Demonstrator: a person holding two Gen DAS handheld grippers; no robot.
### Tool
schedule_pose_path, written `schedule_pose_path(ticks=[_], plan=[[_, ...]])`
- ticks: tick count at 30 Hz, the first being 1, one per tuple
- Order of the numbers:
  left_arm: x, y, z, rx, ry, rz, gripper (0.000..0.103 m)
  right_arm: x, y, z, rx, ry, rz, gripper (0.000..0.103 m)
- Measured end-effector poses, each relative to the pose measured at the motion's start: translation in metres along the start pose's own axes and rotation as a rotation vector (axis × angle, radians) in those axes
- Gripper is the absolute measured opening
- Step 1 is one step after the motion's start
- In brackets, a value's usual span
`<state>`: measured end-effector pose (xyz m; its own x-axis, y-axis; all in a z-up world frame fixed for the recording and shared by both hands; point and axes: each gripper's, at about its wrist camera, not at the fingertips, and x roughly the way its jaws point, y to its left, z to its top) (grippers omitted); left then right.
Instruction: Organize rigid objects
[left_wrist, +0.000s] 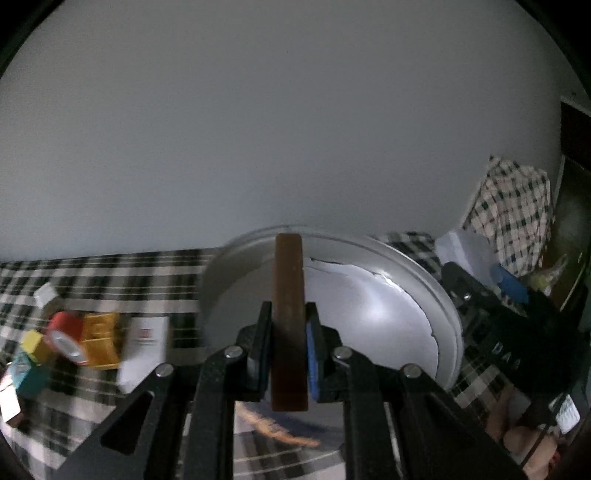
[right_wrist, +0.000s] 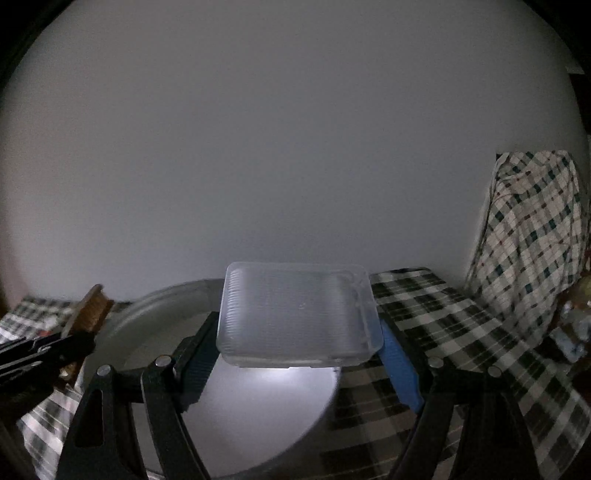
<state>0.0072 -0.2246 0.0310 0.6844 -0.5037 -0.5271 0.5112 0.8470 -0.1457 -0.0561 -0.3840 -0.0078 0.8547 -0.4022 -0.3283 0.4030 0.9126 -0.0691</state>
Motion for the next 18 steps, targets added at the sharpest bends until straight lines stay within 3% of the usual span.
schedule_pose_path(ticks=[10, 18], plan=[[0.033, -0.019, -0.009, 0.031, 0.065, 0.014, 0.013, 0.027, -0.003, -0.009, -0.043, 0.112, 0.001, 0.083], [0.038, -0.023, -0.013, 0.064, 0.076, 0.043, 0.013, 0.036, 0.003, -0.016, -0.067, 0.141, 0.01, 0.083]])
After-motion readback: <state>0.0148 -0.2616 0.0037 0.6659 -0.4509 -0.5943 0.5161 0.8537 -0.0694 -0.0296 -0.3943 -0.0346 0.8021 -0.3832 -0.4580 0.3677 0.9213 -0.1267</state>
